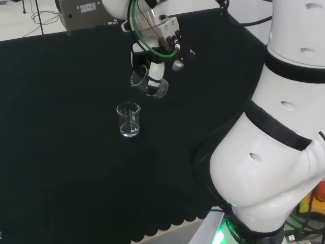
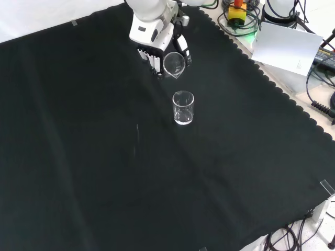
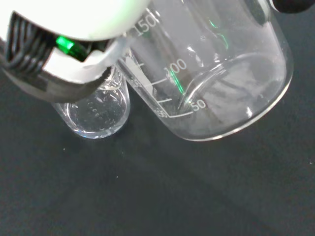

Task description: Place the beaker back on the table.

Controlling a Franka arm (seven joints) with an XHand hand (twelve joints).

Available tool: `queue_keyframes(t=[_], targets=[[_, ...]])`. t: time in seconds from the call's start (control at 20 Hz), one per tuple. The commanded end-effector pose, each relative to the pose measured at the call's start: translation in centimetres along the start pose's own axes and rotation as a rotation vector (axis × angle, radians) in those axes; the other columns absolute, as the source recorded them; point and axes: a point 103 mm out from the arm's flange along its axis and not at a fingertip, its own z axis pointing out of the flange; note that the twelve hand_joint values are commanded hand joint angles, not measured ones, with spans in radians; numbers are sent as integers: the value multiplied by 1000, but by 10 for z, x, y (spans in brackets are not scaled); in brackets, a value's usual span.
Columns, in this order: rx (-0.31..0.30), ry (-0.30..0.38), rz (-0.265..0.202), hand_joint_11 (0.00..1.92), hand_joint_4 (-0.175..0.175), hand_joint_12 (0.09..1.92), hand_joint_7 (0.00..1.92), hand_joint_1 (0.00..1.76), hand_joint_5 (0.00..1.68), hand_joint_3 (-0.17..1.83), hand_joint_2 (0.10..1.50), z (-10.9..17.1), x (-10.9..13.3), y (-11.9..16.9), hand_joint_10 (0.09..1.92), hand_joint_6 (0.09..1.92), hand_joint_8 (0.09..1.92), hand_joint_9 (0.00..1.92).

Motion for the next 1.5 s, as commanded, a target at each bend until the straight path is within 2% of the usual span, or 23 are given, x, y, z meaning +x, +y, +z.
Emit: queue_keyframes(t=[0.05, 0.35, 0.4, 0.45, 0.5, 0.55, 0.6, 0.8, 1.1, 1.5], targets=[[-74, 34, -20, 1472, 175, 631, 1539, 1132, 1247, 730, 629, 6, -17, 0, 182, 750, 602, 1688], [-144, 79, -33, 1465, 175, 629, 1538, 1132, 1246, 730, 629, 9, -37, 4, 183, 751, 601, 1685], [-155, 89, -36, 1454, 49, 631, 1455, 1195, 1248, 736, 622, 11, -41, 5, 184, 742, 633, 1678], [-164, 100, -44, 1444, -52, 635, 1384, 1245, 1246, 742, 618, 12, -45, 6, 189, 741, 670, 1670], [-167, 113, -51, 1437, -113, 639, 1339, 1275, 1244, 746, 615, 14, -48, 7, 192, 743, 694, 1664], [-174, 122, -52, 1433, -145, 641, 1315, 1291, 1242, 748, 614, 15, -51, 8, 194, 744, 708, 1661], [-180, 130, -55, 1431, -162, 643, 1303, 1299, 1241, 750, 613, 17, -55, 10, 195, 744, 716, 1659], [-215, 164, -68, 1429, -175, 645, 1292, 1306, 1240, 752, 613, 20, -69, 14, 196, 746, 724, 1655], [-312, 209, -111, 1425, -175, 646, 1288, 1306, 1237, 750, 615, 22, -81, 21, 198, 750, 728, 1650], [-366, 283, -147, 1415, -175, 655, 1277, 1304, 1226, 735, 627, 34, -95, 40, 202, 764, 740, 1634]])
